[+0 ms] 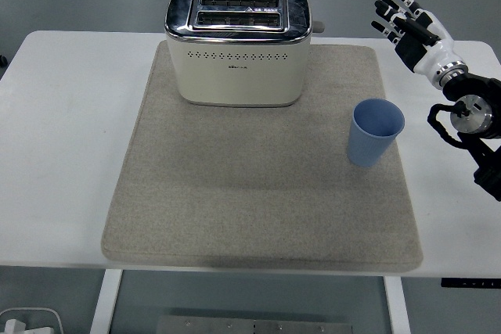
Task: Put the water cup in front of the bread machine
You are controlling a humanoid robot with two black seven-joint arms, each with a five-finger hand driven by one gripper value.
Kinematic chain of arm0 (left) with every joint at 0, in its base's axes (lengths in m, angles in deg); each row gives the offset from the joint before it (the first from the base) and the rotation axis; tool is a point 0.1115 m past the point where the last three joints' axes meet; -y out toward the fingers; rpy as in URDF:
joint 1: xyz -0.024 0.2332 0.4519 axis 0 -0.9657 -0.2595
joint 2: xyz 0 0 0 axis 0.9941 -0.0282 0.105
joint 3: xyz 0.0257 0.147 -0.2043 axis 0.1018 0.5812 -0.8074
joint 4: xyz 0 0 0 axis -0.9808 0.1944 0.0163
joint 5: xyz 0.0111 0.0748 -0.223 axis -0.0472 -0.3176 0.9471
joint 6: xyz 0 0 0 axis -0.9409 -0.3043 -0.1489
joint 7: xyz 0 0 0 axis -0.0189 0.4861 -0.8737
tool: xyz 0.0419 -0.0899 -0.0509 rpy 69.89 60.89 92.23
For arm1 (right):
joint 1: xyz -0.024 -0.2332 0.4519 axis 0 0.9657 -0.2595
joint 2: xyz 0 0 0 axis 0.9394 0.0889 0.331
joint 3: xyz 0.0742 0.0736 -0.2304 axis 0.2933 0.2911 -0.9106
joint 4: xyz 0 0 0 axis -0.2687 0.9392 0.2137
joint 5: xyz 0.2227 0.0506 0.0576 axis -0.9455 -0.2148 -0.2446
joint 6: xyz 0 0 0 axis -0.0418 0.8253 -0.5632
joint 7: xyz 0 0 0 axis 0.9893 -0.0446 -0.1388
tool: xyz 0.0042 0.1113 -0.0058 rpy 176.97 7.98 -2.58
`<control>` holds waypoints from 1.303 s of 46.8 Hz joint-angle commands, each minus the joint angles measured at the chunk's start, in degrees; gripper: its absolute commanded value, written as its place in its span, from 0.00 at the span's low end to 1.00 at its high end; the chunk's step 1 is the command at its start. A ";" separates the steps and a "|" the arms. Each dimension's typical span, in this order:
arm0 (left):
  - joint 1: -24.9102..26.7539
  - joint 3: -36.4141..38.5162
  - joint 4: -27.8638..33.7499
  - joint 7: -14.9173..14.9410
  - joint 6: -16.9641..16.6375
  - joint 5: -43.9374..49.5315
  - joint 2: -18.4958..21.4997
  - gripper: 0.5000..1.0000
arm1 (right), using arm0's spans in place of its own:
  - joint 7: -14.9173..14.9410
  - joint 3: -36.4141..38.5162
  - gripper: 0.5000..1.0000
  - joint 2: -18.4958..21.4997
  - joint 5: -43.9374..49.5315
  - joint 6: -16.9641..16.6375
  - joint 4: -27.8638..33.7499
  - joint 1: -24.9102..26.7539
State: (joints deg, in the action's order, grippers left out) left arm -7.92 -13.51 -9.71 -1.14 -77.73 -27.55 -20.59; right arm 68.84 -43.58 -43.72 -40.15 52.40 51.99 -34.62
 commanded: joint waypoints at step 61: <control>0.01 0.09 0.09 0.00 0.09 0.00 0.00 1.00 | 0.61 -0.45 0.86 -5.19 2.72 -13.02 -0.01 2.20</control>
State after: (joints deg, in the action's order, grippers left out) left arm -7.87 -13.42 -9.62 -1.14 -77.70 -27.56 -20.59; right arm 69.33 -44.06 -48.25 -37.45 40.89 51.98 -32.85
